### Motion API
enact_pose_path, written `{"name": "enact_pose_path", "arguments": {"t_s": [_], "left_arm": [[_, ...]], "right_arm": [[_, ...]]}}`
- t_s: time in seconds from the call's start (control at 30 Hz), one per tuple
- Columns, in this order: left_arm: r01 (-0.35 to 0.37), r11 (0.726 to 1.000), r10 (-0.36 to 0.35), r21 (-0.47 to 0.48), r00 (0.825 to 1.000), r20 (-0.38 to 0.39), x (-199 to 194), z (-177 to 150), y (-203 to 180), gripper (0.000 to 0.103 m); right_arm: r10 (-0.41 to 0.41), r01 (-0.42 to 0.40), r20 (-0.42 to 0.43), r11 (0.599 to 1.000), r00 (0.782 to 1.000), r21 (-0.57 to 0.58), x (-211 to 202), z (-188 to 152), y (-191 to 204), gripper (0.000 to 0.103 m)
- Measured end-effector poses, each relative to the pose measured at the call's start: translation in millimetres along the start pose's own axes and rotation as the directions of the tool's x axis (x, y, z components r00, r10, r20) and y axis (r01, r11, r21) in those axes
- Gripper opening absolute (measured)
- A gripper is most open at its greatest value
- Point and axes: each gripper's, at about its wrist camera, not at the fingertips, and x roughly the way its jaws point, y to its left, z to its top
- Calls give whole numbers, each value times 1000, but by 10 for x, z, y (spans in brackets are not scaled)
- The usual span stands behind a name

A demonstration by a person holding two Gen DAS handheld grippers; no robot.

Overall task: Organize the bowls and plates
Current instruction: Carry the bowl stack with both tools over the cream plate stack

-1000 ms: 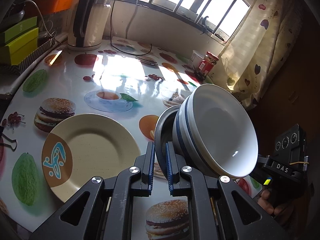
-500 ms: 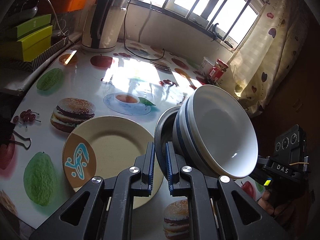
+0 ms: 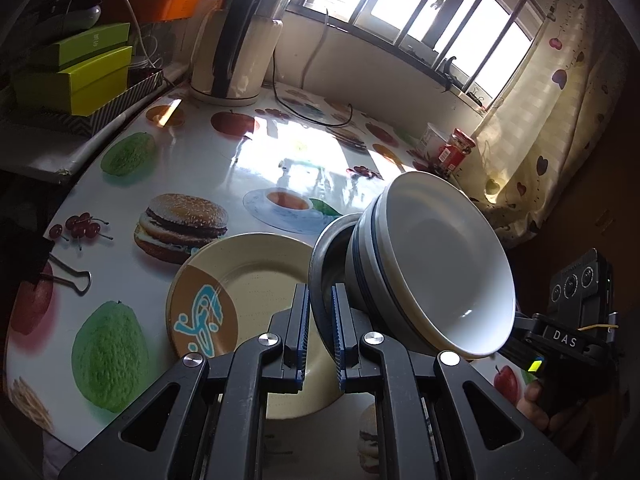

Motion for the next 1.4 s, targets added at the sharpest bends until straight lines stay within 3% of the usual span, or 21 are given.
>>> {"name": "enact_pose_path", "arguments": {"t_s": [0.83,1.4], "left_arm": [[-57,995,58,-76,998,10,-77,-14,500,10],[-81,993,81,-91,997,-5,-36,-37,592,10]], "right_arm": [[12,-16,-96,999,995,-35,583,-28,212,9],[11,-15,-125,999,992,-31,706,-50,217,9]]}}
